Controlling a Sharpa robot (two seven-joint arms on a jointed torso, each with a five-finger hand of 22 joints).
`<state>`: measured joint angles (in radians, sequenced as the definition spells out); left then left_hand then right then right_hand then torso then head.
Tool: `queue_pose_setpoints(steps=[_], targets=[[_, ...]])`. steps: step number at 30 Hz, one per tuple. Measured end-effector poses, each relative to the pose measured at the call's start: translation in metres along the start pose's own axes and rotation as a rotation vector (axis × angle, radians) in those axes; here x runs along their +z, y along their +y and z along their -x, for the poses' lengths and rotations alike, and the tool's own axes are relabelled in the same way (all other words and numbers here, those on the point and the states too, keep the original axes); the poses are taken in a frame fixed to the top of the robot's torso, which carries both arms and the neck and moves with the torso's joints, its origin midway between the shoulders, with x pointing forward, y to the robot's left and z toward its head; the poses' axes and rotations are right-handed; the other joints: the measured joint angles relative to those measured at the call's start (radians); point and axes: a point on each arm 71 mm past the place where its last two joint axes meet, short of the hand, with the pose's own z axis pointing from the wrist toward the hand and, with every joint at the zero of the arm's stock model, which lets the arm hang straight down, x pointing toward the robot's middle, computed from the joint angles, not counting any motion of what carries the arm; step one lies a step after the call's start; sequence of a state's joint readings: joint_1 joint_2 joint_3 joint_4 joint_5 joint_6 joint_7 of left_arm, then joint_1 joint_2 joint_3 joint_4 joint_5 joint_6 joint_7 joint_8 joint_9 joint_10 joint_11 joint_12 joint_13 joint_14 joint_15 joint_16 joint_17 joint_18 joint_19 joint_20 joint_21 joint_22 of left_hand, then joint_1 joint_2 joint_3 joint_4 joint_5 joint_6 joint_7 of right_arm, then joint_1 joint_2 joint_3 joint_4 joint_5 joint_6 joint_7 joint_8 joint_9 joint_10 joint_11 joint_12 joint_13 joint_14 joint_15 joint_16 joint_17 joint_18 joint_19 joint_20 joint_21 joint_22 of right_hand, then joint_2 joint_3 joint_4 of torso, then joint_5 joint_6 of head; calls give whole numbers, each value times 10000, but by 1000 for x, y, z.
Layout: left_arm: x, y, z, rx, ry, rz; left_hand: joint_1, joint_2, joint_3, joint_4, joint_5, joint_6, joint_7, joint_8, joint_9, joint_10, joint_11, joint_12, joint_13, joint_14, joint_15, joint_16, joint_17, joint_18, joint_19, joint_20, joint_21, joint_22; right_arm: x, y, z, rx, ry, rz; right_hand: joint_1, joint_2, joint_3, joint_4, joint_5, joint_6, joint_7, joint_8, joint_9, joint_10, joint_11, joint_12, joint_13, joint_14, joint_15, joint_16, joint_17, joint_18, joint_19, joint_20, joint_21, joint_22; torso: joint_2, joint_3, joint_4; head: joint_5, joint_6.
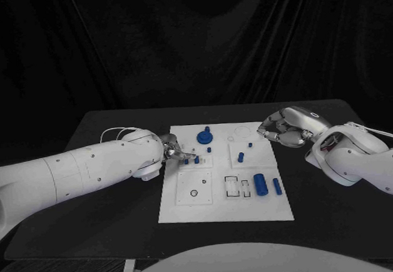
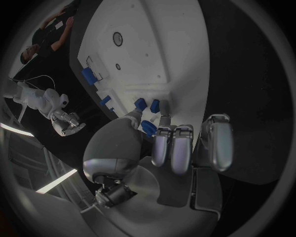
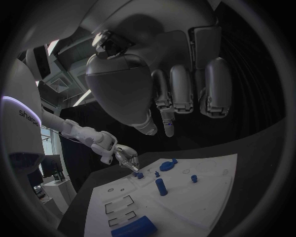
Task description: Assemble the parts on the task board
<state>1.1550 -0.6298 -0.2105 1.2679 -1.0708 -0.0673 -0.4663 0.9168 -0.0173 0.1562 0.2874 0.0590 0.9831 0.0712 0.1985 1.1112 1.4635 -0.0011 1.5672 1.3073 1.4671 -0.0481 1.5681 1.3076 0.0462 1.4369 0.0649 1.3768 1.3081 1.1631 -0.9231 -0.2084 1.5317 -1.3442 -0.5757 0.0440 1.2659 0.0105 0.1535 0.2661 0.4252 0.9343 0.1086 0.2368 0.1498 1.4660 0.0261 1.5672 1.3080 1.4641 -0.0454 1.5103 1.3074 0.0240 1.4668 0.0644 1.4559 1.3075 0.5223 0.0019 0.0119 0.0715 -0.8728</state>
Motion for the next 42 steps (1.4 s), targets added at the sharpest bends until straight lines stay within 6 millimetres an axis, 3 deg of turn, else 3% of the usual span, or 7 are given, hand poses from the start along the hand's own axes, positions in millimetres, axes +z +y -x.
queue_pose_setpoints(steps=[9, 18, 29, 34, 38, 40, 42], targets=[[0, 0, 0, -29, -69, -108, -1081, 144, -1235, 61, -78, -208, 57, 341, 253, 32, 32, 0, 6, -37, 36, 0, -1, -1, 18, 18, 0, -1, -1, -1, -1, 2, 14, -24, 0, 0, 0, 0, 0, 0, 0, 0, 1, 0, 0, 0, -1, 0, 0, 0, 0, 0, 0, 0, 0, -1, 0, 0, 0, -15, 0], [-5, 8, 9, -588, -1203, -740, -712, 395, -2290, 17, -78, -370, -65, 1103, 896, 32, 31, 0, 7, -37, 36, 0, -1, -1, 198, -18, 310, -3, -3, -4, 1, -19, 3, -87, 0, 0, 0, 0, 0, 0, 0, 0, 1, 0, 0, 0, -2, 0, 0, 0, 0, 0, 0, 0, 0, -1, -1, 0, 0, -49, 0], [-26, -10, 62, -450, -4380, -3447, 962, 103, -3299, 36, -37, -3516, 452, 2096, 1954, 25, 356, -50, 6, -16, 349, 0, -1, -1, -170, 292, -102, -3, -7, -6, 3, -29, -46, -147, 0, 0, 0, 0, 0, 0, 0, 0, 2, 0, 0, 0, -3, 0, 0, 0, 0, 0, 0, 0, 0, -2, -2, -1, 0, -78, 0], [-28, -21, 75, 545, -5054, -4905, 2899, 531, -3023, -155, 181, -5078, 662, 2327, 1478, -1892, 699, -1839, 5, -400, 753, -533, -2, 387, -2331, 553, -2054, -4, -7, -6, 3, -17, -54, -121, 0, 0, 0, 0, -1, 0, 0, 0, 2, 0, 0, 0, -4, 0, 0, 0, 0, 0, 0, 0, 0, -2, -8, 0, 0, -99, 0], [-23, -34, 77, 1884, -5240, -6169, 5277, 609, -1806, -953, 708, -4172, 113, 2748, 438, -3688, 484, -3052, 4, -1224, 597, -1070, -3, 387, -2546, 613, -1964, -4, -8, -5, 3, 4, -74, -79, 0, 0, 0, 0, -1, 0, 0, -11, 2, 0, 0, 0, -4, 0, 0, 0, 0, -1, 0, 0, 0, -2, -12, 0, -2, -109, 0], [-19, -41, 74, 2786, -5205, -6751, 5622, 458, -1497, -735, 691, -3652, -190, 2573, -532, -6356, 138, -5489, -1506, -1476, 268, -1257, -3, 386, -2557, 629, -1915, -4, -8, -4, 3, 26, -91, -35, 0, 0, 0, 0, -1, 0, 0, -38, 2, 0, 0, 0, -4, 0, 0, 0, 0, 0, 0, 0, 0, -2, -12, 0, -3, -114, 0], [-14, -46, 67, 3541, -5060, -7180, 5844, 248, -1204, -373, 517, -3188, -373, 2129, -1636, -7408, -61, -7411, -2950, -1634, 79, -1486, -3, 385, -2248, 708, -1658, -5, -8, -3, 3, 50, -109, 7, 0, 0, 0, 0, 0, 0, 0, -38, 2, 0, 0, 0, -4, 0, 0, 0, 0, 0, 0, 0, 0, -2, -12, 0, -8, -82, 0]])
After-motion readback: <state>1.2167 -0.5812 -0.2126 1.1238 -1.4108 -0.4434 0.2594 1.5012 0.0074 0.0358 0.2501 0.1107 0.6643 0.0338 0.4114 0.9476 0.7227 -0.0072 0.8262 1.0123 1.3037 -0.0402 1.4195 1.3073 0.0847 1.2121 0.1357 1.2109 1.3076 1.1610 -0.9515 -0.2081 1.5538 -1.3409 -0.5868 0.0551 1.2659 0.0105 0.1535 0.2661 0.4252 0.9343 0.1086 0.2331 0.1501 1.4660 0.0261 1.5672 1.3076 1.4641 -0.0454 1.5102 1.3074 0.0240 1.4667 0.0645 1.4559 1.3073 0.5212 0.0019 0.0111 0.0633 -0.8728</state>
